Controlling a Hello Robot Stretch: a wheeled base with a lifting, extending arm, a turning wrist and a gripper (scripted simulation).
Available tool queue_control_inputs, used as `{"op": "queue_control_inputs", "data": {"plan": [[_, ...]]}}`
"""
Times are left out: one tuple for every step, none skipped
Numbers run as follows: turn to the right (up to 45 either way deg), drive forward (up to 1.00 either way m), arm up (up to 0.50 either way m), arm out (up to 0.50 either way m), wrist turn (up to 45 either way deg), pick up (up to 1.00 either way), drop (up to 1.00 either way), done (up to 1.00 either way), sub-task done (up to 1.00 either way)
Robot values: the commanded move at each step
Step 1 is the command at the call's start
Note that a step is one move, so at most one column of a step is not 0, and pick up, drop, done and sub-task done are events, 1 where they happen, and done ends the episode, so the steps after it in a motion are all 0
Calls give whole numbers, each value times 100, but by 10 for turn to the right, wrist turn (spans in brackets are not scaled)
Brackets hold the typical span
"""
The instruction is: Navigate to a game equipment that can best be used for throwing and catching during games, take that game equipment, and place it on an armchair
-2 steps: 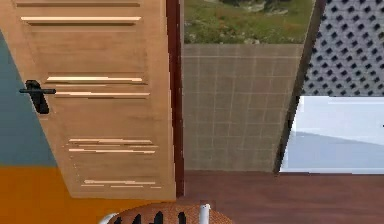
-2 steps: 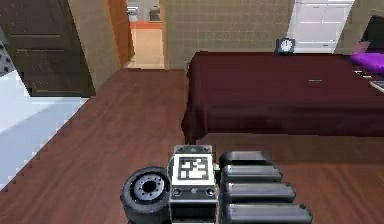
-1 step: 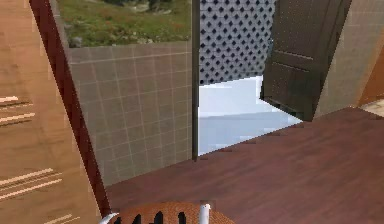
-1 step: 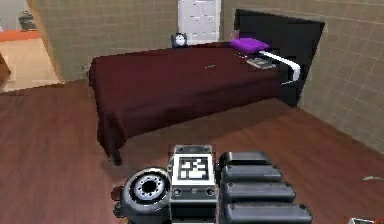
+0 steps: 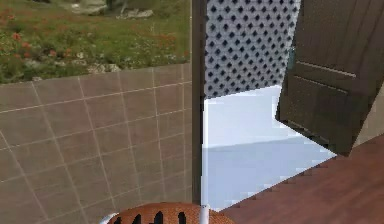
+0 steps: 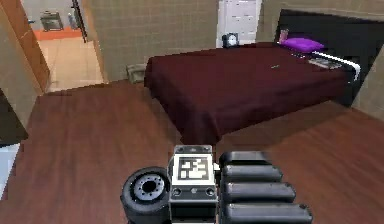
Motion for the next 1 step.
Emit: {"op": "queue_control_inputs", "data": {"plan": [[450,0,0,0,0,0,0,0,0]]}}
